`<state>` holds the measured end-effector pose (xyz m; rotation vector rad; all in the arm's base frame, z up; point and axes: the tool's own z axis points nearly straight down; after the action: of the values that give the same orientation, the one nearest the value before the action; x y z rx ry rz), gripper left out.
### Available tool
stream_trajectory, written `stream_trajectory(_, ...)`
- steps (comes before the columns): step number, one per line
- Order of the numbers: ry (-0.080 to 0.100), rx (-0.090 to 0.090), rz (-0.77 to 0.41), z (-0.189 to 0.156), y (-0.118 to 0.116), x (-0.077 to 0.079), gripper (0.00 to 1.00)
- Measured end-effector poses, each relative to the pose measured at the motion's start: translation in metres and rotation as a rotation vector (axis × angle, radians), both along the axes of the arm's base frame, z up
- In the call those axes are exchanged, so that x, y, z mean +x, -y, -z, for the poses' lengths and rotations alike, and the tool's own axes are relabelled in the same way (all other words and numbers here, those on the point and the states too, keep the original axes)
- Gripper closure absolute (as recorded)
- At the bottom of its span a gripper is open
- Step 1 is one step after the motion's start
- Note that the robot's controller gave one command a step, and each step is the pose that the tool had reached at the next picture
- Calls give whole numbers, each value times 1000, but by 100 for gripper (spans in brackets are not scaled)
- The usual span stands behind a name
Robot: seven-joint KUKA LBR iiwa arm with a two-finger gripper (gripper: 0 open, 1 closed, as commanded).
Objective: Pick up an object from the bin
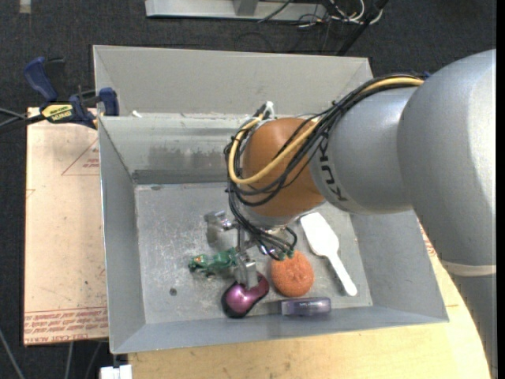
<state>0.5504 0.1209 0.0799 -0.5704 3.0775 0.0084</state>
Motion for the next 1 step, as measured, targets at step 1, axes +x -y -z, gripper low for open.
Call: stream_trajectory(1,2,-2,87,10,-40,1,100)
